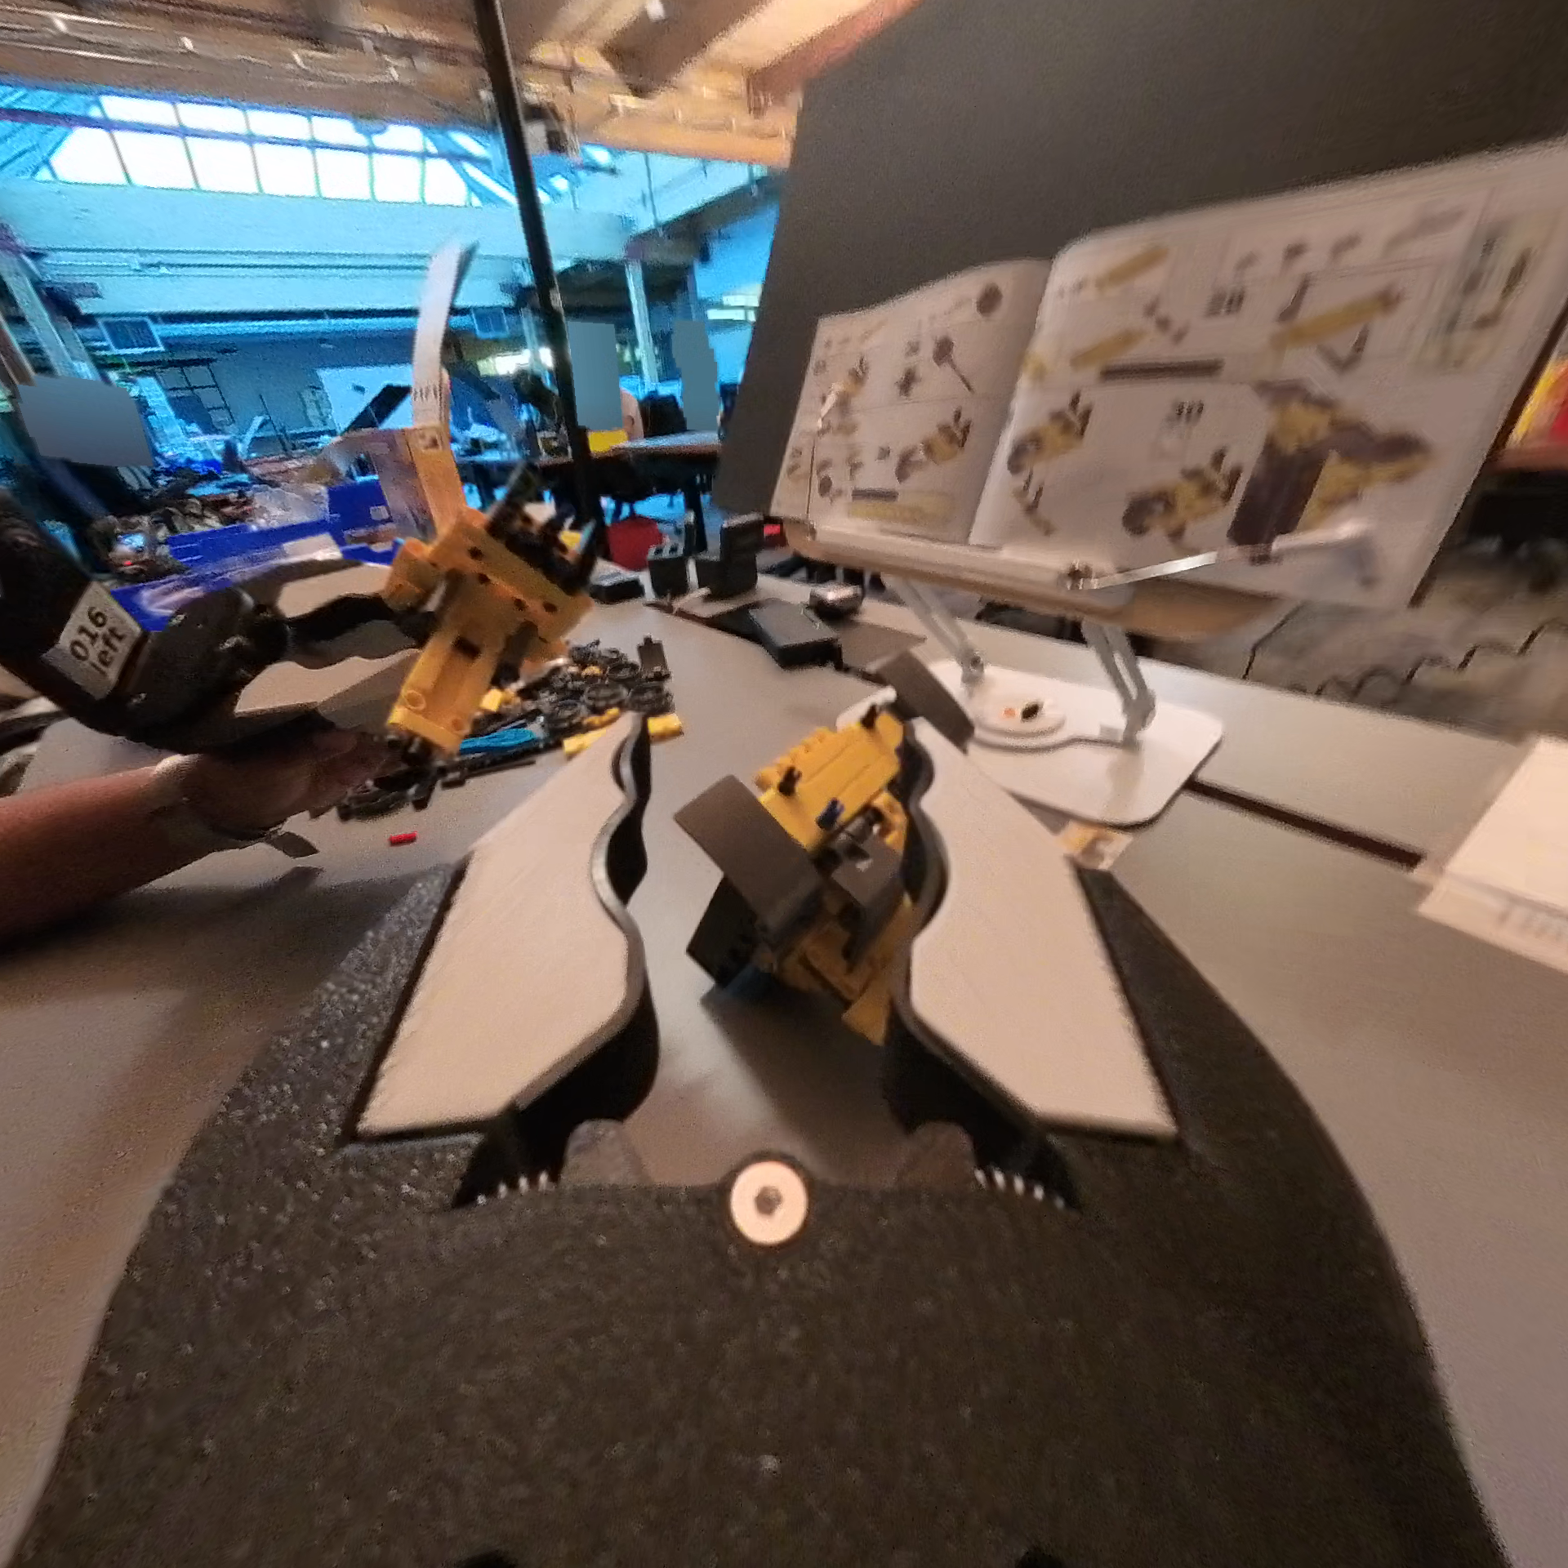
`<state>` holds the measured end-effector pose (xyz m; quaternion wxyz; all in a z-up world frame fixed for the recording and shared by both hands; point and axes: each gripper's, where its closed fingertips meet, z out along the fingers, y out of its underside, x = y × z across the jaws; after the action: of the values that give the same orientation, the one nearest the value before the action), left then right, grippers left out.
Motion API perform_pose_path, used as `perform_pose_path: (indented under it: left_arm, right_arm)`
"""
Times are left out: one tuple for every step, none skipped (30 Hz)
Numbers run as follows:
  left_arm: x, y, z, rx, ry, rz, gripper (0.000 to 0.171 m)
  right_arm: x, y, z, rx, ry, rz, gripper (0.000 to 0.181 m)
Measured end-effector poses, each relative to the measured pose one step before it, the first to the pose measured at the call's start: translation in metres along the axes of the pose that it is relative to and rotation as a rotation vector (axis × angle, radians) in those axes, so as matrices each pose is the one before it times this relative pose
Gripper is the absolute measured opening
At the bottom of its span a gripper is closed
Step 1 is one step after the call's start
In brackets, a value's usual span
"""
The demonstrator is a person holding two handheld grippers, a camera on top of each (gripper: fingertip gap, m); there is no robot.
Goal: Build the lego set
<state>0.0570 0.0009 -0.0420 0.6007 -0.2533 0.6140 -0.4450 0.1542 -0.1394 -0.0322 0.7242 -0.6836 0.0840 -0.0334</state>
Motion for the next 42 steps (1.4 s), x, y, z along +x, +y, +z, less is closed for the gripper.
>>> perform_pose_path:
  left_arm:
    - [-0.00136, 0.00108, -0.0003, -0.00239, -0.0019, 0.0002, 0.027]
    - [-0.00171, 0.00061, -0.00051, -0.00055, -0.0031, -0.0042, 0.027]
    - [-0.00179, 0.00015, -0.00065, 0.00031, -0.0018, -0.0074, 0.028]
    - [-0.00185, -0.00004, -0.00051, 0.00017, -0.0022, -0.0078, 0.028]
    - [-0.00195, -0.00041, -0.00057, 0.00115, -0.0035, -0.0069, 0.028]
    - [-0.00156, -0.00065, -0.00074, 0.00257, -0.0017, -0.0064, 0.028]
    - [-0.00129, -0.00045, -0.0006, 0.00194, -0.0007, -0.0077, 0.028]
    - [-0.00146, -0.00036, -0.00054, 0.00202, -0.0028, -0.0123, 0.028]
    - [-0.00115, -0.0006, -0.00018, 0.00328, -0.0009, -0.0174, 0.027]
    - [-0.00028, -0.00101, -0.0002, 0.0038, 0.0047, -0.0204, 0.028]
    - [0.00013, -0.00116, -0.00023, 0.00443, 0.0059, -0.0203, 0.027]
    - [0.00024, -0.0014, -0.00026, 0.00553, 0.0045, -0.0165, 0.027]
    - [0.00069, -0.0012, -0.00024, 0.00431, 0.0056, -0.011, 0.027]
    - [0.00086, -0.00069, -0.00031, 0.00292, 0.0059, -0.0047, 0.027]
    - [0.00096, -0.00026, 0.00004, 0.00118, 0.0047, -0.0014, 0.027]
    - [0.00117, 0.00043, 0.00032, -0.00095, 0.0052, -0.0031, 0.027]
    - [0.00155, 0.00091, 0.00045, -0.00235, 0.0067, -0.0067, 0.027]
    - [0.00162, 0.00118, 0.00056, -0.00199, 0.0073, -0.0101, 0.028]
    - [0.00172, 0.00161, 0.00074, -0.00218, 0.008, -0.0122, 0.027]
    - [0.00179, 0.00192, 0.00073, -0.00388, 0.0081, -0.0117, 0.027]
    - [0.00136, 0.00218, 0.00087, -0.00499, 0.0061, -0.0088, 0.028]
    - [0.00109, 0.00218, 0.00071, -0.00487, 0.0043, -0.0065, 0.028]
    - [0.00103, 0.00185, 0.00058, -0.00504, 0.0048, -0.0042, 0.028]
    - [0.00031, 0.00175, 0.00049, -0.00619, 0.0014, 0.0011, 0.028]
    - [-0.0018, 0.00179, 0.00022, -0.01038, -0.0094, 0.0055, 0.028]
    - [-0.00349, 0.00111, 0.00019, -0.01109, -0.0167, 0.0036, 0.027]
    - [-0.0031, -0.00003, -0.00021, -0.00427, -0.0108, -0.0026, 0.027]
    - [-0.00207, -0.00065, -0.00048, 0.00134, -0.0021, -0.0089, 0.027]
    - [-0.00194, -0.00023, -0.00047, 0.00157, -0.001, -0.0109, 0.027]
    - [-0.00213, 0.00079, -0.00018, -0.00103, -0.0048, -0.0114, 0.027]
    - [-0.00187, 0.00179, 0.00019, -0.0038, -0.0043, -0.0121, 0.028]
    - [-0.00081, 0.00248, 0.0004, -0.00478, 0.0013, -0.0133, 0.028]
    - [-0.00028, 0.00309, 0.00072, -0.0068, 0.0046, -0.0149, 0.028]
    - [0.00016, 0.00333, 0.00074, -0.00725, 0.0051, -0.0155, 0.028]
    - [0.00016, 0.00309, 0.00084, -0.0068, 0.0042, -0.0156, 0.028]
    - [0.00052, 0.00279, 0.00087, -0.00713, 0.0046, -0.0142, 0.028]
    - [0.00088, 0.00243, 0.00077, -0.00642, 0.0051, -0.0114, 0.028]
    - [0.00104, 0.00218, 0.00066, -0.00547, 0.005, -0.0077, 0.028]
    - [0.00105, 0.00197, 0.00068, -0.00495, 0.003, -0.0033, 0.028]
    - [0.00086, 0.00232, 0.00075, -0.00641, 0.0014, 0.0002, 0.028]
    - [0.0008, 0.00245, 0.00081, -0.00752, 0.001, 0.0013, 0.028]
    - [0.00071, 0.00244, 0.00087, -0.00814, 0.0008, 0.0015, 0.028]
  right_arm:
    - [-0.00198, -0.00391, -0.001, 0.0245, -0.0005, -0.0313, 0.059]
    - [-0.00126, -0.0014, -0.00016, 0.0124, 0.0001, -0.023, 0.06]
    - [-0.00036, 0.00009, 0.00076, 0.0055, 0.0026, -0.0108, 0.064]
    - [-0.00083, 0.00033, 0.00069, 0.0044, -0.001, -0.0012, 0.068]
    - [-0.00146, -0.00083, 0.00006, 0.0126, -0.0071, -0.0018, 0.068]
    - [-0.00086, -0.00224, -0.00094, 0.0218, -0.0057, 0.0007, 0.068]
    - [0.0004, -0.00303, -0.00184, 0.0246, -0.0009, 0.0019, 0.068]
    - [0.00134, -0.00364, -0.00248, 0.026, 0.0026, 0.0, 0.068]
    - [0.00204, -0.00351, -0.00276, 0.0234, 0.0044, -0.0001, 0.067]
    - [0.00249, -0.00249, -0.00252, 0.0145, 0.006, 0.0038, 0.067]
    - [0.00196, -0.00156, -0.00196, 0.0063, 0.0024, 0.0061, 0.067]
    - [0.00172, -0.00081, -0.00111, -0.0007, 0.0027, 0.0039, 0.067]
    - [0.00144, -0.00013, -0.00062, -0.0054, 0.005, -0.0039, 0.067]
    - [0.00077, 0.00034, -0.00033, -0.0066, 0.004, -0.0105, 0.067]
    - [-0.0002, 0.0004, 0.00002, -0.0045, -0.0012, -0.0089, 0.067]
    - [-0.00087, 0.00017, 0.00026, -0.0014, -0.0078, 0.0003, 0.068]
    - [-0.00178, -0.00007, 0.00039, 0.0022, -0.018, 0.0147, 0.068]
    - [-0.00238, 0.00009, 0.00049, 0.0013, -0.0271, 0.0293, 0.072]
    - [-0.00164, 0.00036, 0.00029, -0.0041, -0.0232, 0.0347, 0.074]
    - [-0.00031, 0.00048, -0.00014, -0.0049, -0.0119, 0.0246, 0.075]
    - [0.00089, 0.00092, -0.00029, -0.0052, -0.001, 0.0069, 0.075]
    - [0.00149, 0.00173, -0.00031, -0.0111, 0.0068, -0.0066, 0.075]
    - [0.00143, 0.00223, 0.00004, -0.0155, 0.0098, -0.011, 0.075]
    - [0.00095, 0.00179, 0.00011, -0.0133, 0.0074, -0.009, 0.075]
    - [0.00013, 0.00109, 0.0002, -0.0081, 0.0028, -0.0033, 0.075]
    - [-0.00044, 0.00035, 0.00016, -0.0034, -0.0008, 0.001, 0.075]
    - [-0.00061, -0.00006, -0.00015, -0.001, -0.0025, 0.0023, 0.075]
    - [-0.0007, -0.00018, 0.00008, -0.0007, -0.0029, 0.0024, 0.075]
    - [-0.00076, -0.00026, 0.00021, -0.0008, -0.0044, 0.0028, 0.075]
    - [-0.00154, -0.00054, 0.00043, -0.0006, -0.0072, 0.0035, 0.075]
    - [-0.00158, -0.00061, 0.0003, -0.0007, -0.0055, 0.0018, 0.075]
    - [-0.00031, -0.00056, 0.00032, -0.0014, 0.005, -0.0027, 0.075]
    - [0.00221, 0.0003, 0.00022, -0.0059, 0.0224, -0.0056, 0.074]
    - [0.00364, 0.00103, 0.00007, -0.0117, 0.031, -0.0066, 0.073]
    - [0.00164, 0.00005, -0.00006, -0.0066, 0.0173, -0.0079, 0.072]
    - [-0.00046, -0.00182, -0.0003, 0.0046, 0.0051, -0.0058, 0.073]
    - [-0.00087, -0.00327, -0.00077, 0.0132, 0.003, -0.0016, 0.072]
    - [-0.00134, -0.00397, -0.00108, 0.0187, -0.0001, 0.0024, 0.072]
    - [-0.00198, -0.00448, -0.00103, 0.021, -0.005, 0.0063, 0.072]
    - [-0.00231, -0.00434, -0.00092, 0.0203, -0.0078, 0.0079, 0.072]
    - [-0.00224, -0.00366, -0.00079, 0.0165, -0.0073, 0.0053, 0.072]
    - [-0.00181, -0.00243, -0.0005, 0.0097, -0.0048, -0.0006, 0.072]
